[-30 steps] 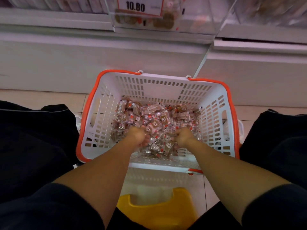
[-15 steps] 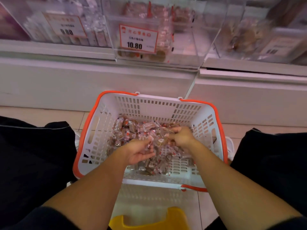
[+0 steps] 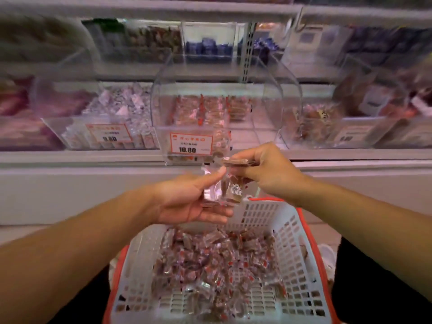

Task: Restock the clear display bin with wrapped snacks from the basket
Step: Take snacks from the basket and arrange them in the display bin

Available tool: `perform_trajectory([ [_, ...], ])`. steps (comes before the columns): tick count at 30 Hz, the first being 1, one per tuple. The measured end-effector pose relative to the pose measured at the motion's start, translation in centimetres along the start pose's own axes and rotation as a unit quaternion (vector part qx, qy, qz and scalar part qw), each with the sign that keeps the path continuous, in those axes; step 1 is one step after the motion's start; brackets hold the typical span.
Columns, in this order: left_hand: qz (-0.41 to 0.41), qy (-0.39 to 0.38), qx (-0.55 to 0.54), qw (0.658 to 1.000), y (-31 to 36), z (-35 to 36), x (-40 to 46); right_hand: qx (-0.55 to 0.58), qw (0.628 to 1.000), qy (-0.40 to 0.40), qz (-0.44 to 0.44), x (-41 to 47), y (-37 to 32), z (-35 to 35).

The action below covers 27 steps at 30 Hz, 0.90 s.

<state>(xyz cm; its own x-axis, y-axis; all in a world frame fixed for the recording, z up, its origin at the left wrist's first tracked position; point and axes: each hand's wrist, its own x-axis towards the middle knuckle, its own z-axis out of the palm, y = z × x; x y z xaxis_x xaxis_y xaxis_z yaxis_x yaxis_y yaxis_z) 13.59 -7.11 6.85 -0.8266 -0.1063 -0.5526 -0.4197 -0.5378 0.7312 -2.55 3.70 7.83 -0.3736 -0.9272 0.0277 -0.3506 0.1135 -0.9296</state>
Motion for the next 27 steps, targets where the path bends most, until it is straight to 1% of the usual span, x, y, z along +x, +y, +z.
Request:
perform_trajectory([
  [3,0.028,-0.026,-0.022,0.999,2.3,1.2,-2.3,0.041,0.998,0.04,-0.031,-0.2,-2.6,-0.4],
  [5,0.048,-0.029,-0.027,0.998,3.3,1.6,-2.8,0.073,0.994,0.064,-0.041,-0.3,-3.6,-0.4],
  [7,0.067,-0.007,-0.024,0.997,3.8,2.0,-2.5,0.068,0.992,0.095,-0.044,-0.2,-4.0,-0.5],
  [9,0.086,0.025,-0.027,0.996,3.8,2.3,-1.9,0.056,0.992,0.113,-0.027,0.0,-4.1,-0.6],
  [11,0.106,0.046,-0.029,0.993,3.7,2.5,-1.3,0.075,0.99,0.118,0.001,0.1,-4.4,-1.0],
  [13,0.129,0.058,-0.037,0.989,3.8,2.7,-0.9,0.056,0.992,0.11,0.008,0.2,-5.0,-1.9],
  [15,0.151,0.064,-0.047,0.985,3.9,2.6,-0.6,-0.003,0.997,0.083,0.006,0.2,-5.8,-3.5],
  [16,0.158,0.066,-0.052,0.984,4.0,2.5,-0.6,-0.028,0.998,0.055,0.006,0.2,-6.3,-4.4],
  [19,0.174,0.069,-0.052,0.981,4.3,2.3,-0.3,-0.036,0.996,-0.075,0.025,0.0,-7.4,-7.0],
  [21,0.18,0.069,-0.046,0.98,4.5,2.1,-0.2,-0.045,0.986,-0.156,0.043,0.0,-7.6,-7.8],
  [23,0.18,0.067,-0.055,0.98,4.5,2.0,-0.2,-0.085,0.973,-0.205,0.057,0.1,-7.3,-7.9],
  [24,0.178,0.066,-0.066,0.98,4.4,2.0,-0.2,-0.096,0.971,-0.209,0.065,0.2,-7.1,-7.7],
  [25,0.173,0.063,-0.077,0.98,4.4,2.0,-0.2,-0.102,0.973,-0.194,0.072,0.3,-6.9,-7.5],
  [27,0.159,0.048,-0.092,0.982,4.2,1.9,-0.3,-0.111,0.983,-0.133,0.068,0.7,-6.5,-7.2],
])
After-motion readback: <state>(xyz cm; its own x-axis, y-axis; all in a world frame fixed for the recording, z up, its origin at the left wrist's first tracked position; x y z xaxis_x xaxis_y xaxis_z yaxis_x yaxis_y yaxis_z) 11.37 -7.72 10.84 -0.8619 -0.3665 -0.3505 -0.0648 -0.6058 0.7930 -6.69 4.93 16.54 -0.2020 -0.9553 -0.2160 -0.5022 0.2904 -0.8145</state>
